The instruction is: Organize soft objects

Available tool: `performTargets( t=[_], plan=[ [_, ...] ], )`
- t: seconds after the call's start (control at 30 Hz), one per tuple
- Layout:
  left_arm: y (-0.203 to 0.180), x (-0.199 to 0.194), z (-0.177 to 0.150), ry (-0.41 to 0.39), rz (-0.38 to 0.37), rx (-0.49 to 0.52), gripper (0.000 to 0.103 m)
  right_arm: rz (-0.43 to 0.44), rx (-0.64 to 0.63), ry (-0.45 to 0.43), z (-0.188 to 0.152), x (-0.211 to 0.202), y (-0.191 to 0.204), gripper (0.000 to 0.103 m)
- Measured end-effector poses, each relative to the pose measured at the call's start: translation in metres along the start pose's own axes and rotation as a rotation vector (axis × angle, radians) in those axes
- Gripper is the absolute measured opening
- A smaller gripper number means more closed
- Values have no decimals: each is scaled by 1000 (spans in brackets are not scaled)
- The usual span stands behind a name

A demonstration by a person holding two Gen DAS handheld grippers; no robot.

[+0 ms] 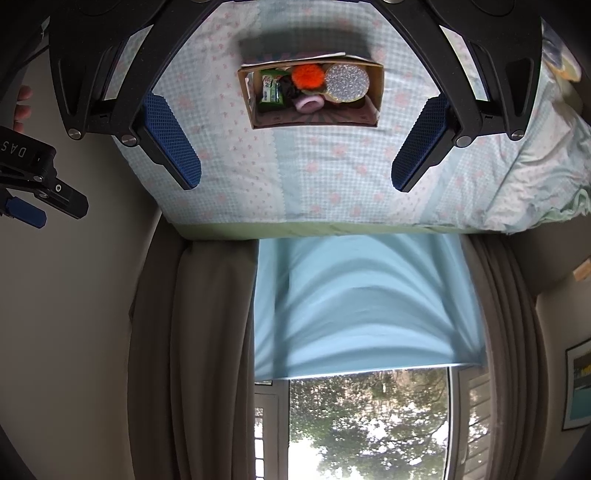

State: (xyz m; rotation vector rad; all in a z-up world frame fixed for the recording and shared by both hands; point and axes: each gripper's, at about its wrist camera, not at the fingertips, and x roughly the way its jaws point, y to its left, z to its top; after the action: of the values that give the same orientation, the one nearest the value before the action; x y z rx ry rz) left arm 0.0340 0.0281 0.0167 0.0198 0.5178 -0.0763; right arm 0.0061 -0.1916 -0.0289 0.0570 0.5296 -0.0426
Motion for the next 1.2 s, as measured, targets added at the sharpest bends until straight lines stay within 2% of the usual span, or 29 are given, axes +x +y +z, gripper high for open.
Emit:
performTargets(
  t=[0.8, 1.2],
  plan=[
    [2, 1, 0, -3, -11, 8, 103, -10, 3, 1, 1, -1, 7, 93],
    [4, 0, 2, -29, 32, 24, 103, -14, 10, 7, 1, 0, 8, 93]
  ],
)
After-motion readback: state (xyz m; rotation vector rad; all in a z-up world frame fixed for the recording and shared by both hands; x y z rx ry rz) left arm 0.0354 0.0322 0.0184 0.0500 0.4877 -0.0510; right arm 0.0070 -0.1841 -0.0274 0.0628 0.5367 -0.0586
